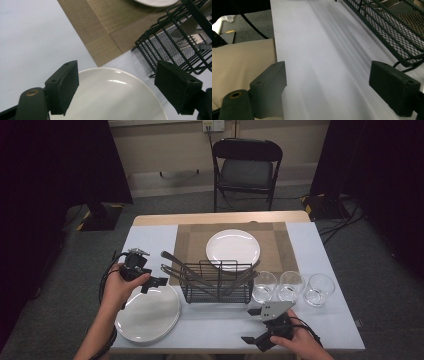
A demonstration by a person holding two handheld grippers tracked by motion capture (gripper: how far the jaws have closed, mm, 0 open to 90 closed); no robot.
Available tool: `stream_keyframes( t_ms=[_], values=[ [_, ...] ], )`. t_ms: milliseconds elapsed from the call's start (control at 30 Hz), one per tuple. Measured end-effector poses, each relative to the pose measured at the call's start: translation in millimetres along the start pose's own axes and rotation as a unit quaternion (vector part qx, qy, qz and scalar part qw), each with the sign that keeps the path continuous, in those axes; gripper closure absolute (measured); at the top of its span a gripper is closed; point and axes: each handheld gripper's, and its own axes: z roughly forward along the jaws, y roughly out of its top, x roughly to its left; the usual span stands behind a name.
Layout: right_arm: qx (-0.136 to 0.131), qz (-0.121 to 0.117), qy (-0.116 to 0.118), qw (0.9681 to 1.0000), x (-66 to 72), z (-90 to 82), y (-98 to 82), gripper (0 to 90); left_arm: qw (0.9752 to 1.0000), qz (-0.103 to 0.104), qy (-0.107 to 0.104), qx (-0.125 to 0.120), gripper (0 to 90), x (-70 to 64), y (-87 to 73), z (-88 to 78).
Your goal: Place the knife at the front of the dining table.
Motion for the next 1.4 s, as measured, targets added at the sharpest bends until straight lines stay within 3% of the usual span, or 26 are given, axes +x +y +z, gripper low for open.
stream_keyframes(
  t_ms=[67,133,233,300,367,533,800,1100,1400],
  values=[
    [0.0,0.001,-0.001,1.0,-0.1,0.0,-0.2,13.5,1.0,-0.004,-0.007,-0.003,20.2,1.0,0.9,-3.3],
    [0.0,0.001,-0.001,1.0,0.0,0.1,-0.3,13.5,1.0,-0.003,0.0,-0.001,20.2,1.0,1.9,-6.7],
    [0.0,0.001,-0.001,1.0,-0.1,0.4,-0.4,13.5,0.9999,-0.006,-0.012,-0.006,20.4,1.1,3.5,-11.6],
    [0.0,0.0,0.0,1.0,0.1,0.6,-0.3,13.5,1.0,-0.002,-0.004,-0.004,20.5,0.7,4.6,-14.7],
    [-0.001,-0.002,0.0,1.0,0.5,1.0,0.1,13.5,0.9999,-0.007,-0.01,-0.009,20.5,1.3,5.7,-17.9],
    [0.0,-0.004,0.001,1.0,1.1,1.4,0.3,13.5,0.9999,0.003,0.009,-0.005,20.6,0.8,9.1,-26.2],
    [0.0,-0.001,0.001,1.0,0.3,1.5,-0.5,13.5,1.0,0.008,0.003,-0.003,20.5,-0.6,16.3,-36.1],
    [0.002,-0.001,0.003,1.0,0.6,2.9,-0.8,13.5,0.9998,0.013,0.017,-0.006,20.6,0.1,25.1,-48.4],
    [0.003,-0.001,0.006,1.0,1.2,4.9,-0.9,13.5,0.9999,0.014,0.009,-0.002,20.5,1.0,32.7,-60.0]
  ],
)
